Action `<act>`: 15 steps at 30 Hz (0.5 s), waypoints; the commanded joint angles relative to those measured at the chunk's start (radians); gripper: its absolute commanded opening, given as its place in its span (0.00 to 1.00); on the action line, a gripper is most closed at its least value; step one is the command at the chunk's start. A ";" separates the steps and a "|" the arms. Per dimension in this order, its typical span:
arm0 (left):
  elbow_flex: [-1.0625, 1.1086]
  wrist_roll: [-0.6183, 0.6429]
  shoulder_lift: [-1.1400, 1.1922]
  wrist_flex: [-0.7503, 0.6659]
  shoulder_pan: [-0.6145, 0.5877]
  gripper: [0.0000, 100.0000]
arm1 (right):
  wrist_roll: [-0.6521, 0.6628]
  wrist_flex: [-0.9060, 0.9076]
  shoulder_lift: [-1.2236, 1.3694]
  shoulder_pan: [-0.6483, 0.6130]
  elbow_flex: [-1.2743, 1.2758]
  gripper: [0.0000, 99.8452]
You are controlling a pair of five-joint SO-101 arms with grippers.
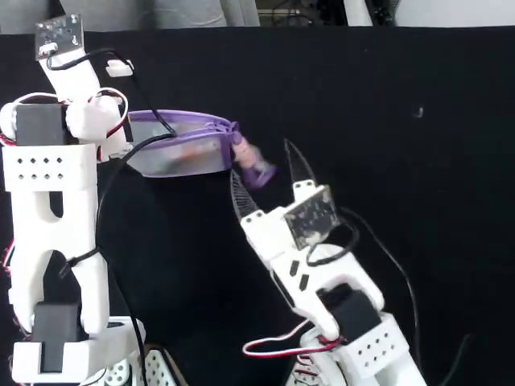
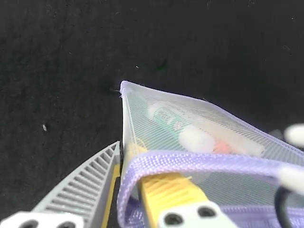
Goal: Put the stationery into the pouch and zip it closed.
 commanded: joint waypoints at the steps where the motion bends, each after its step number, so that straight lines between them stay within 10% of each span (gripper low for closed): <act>1: -0.021 -0.011 -0.017 -0.020 -0.010 0.03 | -0.031 -0.041 -0.058 -0.015 0.041 0.30; 15: -0.019 -0.009 -0.017 -0.012 -0.010 0.03 | -0.023 -0.407 0.346 -0.002 0.038 0.17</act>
